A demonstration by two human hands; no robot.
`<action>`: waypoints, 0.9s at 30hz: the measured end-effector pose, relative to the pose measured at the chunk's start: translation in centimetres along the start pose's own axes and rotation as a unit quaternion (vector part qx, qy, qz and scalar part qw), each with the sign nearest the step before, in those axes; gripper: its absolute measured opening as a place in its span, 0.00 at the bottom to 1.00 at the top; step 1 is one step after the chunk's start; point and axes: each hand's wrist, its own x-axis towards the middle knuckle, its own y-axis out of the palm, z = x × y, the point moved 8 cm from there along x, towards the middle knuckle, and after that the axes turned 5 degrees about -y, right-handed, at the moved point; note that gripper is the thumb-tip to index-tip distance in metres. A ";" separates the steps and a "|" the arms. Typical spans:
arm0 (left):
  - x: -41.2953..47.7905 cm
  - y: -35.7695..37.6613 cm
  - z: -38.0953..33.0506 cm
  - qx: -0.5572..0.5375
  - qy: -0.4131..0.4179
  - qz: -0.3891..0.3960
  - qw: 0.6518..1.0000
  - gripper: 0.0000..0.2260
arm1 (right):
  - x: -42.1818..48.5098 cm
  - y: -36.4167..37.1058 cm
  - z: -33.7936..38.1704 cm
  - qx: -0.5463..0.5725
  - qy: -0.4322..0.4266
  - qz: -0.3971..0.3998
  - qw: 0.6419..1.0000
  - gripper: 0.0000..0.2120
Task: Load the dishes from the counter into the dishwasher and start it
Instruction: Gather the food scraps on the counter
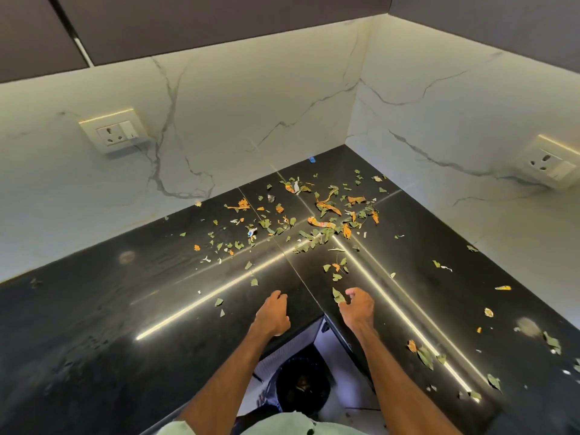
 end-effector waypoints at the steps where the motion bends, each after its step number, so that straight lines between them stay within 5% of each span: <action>1: 0.3 0.0 0.0 0.016 0.007 0.000 1.000 0.29 | 0.0 0.2 0.2 -0.005 0.003 0.002 1.000 0.17; 8: 1.8 -0.4 -0.3 0.128 0.066 0.023 0.989 0.28 | -0.1 2.0 1.2 -0.060 0.015 -0.013 0.998 0.23; 14: 2.7 -0.8 -0.5 0.186 0.113 0.047 0.975 0.19 | -0.1 3.7 3.4 -0.089 0.016 -0.059 0.994 0.09; 21: 4.2 -1.0 -0.8 0.193 0.143 0.078 0.967 0.16 | -0.6 4.8 2.7 0.025 0.099 -0.054 0.993 0.10; 24: 5.4 -2.3 -0.7 0.077 0.118 0.105 0.984 0.11 | -0.6 4.9 3.0 0.087 0.103 -0.006 0.991 0.08; 27: 6.1 -4.2 -1.0 -0.226 0.020 0.143 0.963 0.15 | 0.2 3.2 4.8 0.112 0.069 -0.002 0.991 0.08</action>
